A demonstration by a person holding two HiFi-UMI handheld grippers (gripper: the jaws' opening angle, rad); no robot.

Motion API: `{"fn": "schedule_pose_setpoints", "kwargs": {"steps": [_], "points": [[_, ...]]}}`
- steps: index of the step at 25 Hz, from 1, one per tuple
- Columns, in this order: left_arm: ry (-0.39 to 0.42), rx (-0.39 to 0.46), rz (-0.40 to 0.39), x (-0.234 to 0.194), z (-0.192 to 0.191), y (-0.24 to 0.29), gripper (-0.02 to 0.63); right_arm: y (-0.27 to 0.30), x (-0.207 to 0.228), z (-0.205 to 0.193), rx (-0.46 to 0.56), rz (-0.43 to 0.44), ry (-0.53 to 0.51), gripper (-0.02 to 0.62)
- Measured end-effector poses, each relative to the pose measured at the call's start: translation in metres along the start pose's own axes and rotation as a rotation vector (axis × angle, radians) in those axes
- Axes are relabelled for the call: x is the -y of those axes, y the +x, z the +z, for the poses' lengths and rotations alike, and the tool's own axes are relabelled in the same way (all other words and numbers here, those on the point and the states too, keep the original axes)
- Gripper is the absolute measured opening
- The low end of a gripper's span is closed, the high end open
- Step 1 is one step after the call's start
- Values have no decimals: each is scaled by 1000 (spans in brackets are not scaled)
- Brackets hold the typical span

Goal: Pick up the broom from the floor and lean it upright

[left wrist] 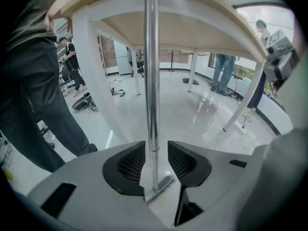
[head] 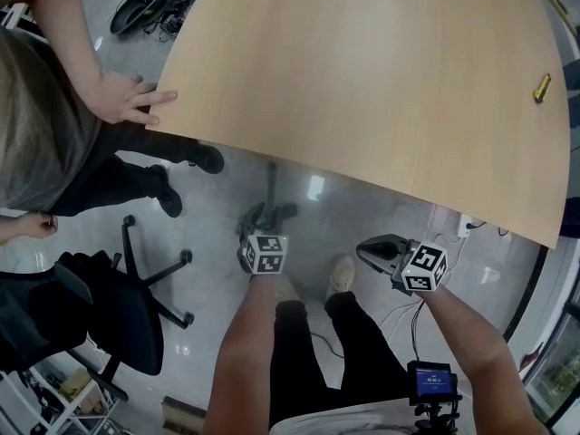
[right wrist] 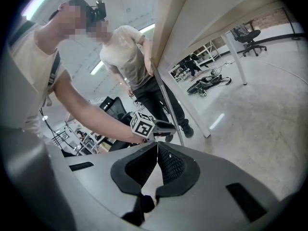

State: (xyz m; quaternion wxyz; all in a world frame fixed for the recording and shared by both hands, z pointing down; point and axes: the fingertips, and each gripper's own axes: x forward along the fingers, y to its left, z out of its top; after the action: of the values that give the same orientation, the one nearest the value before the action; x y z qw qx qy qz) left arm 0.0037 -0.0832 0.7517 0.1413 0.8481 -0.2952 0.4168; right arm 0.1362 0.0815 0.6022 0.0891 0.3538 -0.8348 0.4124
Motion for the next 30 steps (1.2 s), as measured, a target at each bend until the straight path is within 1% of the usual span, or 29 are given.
{"fn": "schedule_pose_setpoints", "kwargs": {"steps": [4,7,8,9,10,12,14,16,19,22,24,27,30], "points": [[-16,18,-9,3,0,-27,138,-1,-4,11,16,-2,-3,15],[-9,20,-49,14,-1,-57,136,-5,-12,24,20,-7,-10,15],[-4,18,-62,18,-2,-69,121,-7,-17,29,20,-12,-12,15],[-5,17,-70,20,-3,-82,83,-10,-22,34,21,-18,-14,15],[-14,17,-72,21,-5,-94,64,-11,-27,40,23,-25,-17,15],[-60,12,-71,21,-10,-117,32,-14,-36,52,35,-30,-22,15],[-122,0,-79,27,-13,-138,18,-23,-45,62,50,-30,-16,15],[-161,0,-98,35,-10,-159,11,-31,-54,70,56,-33,-13,15],[-156,27,-120,34,4,-189,8,-34,-67,79,32,-27,-57,15],[-167,56,-146,37,21,-229,8,-44,-84,84,-5,-13,-104,15],[-166,88,-159,36,38,-255,8,-54,-91,99,14,-17,-117,15],[-179,144,-152,23,66,-290,8,-61,-102,128,63,-27,-128,15],[-193,192,-148,15,86,-319,9,-68,-121,141,109,-40,-111,15]]}}
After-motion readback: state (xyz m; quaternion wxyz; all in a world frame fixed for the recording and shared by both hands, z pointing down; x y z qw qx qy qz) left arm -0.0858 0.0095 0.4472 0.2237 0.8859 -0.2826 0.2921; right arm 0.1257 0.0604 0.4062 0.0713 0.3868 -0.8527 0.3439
